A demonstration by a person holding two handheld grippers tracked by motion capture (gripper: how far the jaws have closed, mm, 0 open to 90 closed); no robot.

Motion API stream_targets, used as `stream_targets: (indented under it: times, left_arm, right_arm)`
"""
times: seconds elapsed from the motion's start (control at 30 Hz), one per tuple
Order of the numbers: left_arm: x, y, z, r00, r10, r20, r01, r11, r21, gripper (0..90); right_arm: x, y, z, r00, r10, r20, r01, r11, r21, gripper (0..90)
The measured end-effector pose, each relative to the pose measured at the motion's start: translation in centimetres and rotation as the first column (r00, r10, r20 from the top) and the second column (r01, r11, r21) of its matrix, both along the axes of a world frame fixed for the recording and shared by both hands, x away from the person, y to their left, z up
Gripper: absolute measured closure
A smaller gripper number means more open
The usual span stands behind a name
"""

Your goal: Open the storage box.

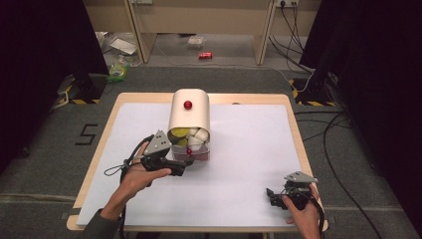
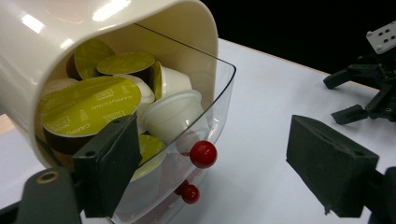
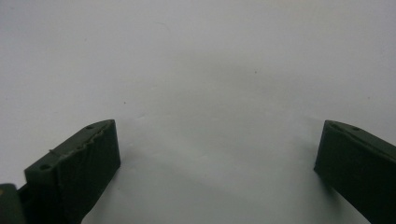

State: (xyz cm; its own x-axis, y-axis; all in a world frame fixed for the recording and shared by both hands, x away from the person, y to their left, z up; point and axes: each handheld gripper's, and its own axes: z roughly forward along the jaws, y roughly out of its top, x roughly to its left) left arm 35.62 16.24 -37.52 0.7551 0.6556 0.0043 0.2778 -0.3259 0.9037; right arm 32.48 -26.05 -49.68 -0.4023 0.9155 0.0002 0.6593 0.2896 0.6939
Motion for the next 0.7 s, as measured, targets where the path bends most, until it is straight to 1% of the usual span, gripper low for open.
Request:
stream_targets:
  times: [0.3,0.43,0.57,0.7]
  left_arm:
    - [-1.1,0.0,-0.2,0.9999,-0.011,0.005,0.011,0.9999,0.010,17.0]
    - [-1.6,0.0,-0.2,0.9998,-0.018,0.010,0.018,0.9996,0.020,17.0]
    - [-2.1,-0.1,-0.4,0.9997,-0.017,0.019,0.017,0.9996,0.021,17.0]
    - [-2.6,-0.1,-0.5,0.9997,-0.017,0.019,0.017,0.9997,0.018,17.0]
  right_arm:
    - [0.0,0.0,0.0,1.0000,0.000,0.000,0.000,1.000,0.000,0.2]
    - [0.0,0.0,0.0,1.0000,0.000,0.000,0.000,1.000,0.000,0.2]
    - [0.0,0.0,0.0,1.0000,0.000,0.000,0.000,1.000,0.000,0.2]
    - [0.0,0.0,0.0,1.0000,0.000,0.000,0.000,1.000,0.000,0.2]
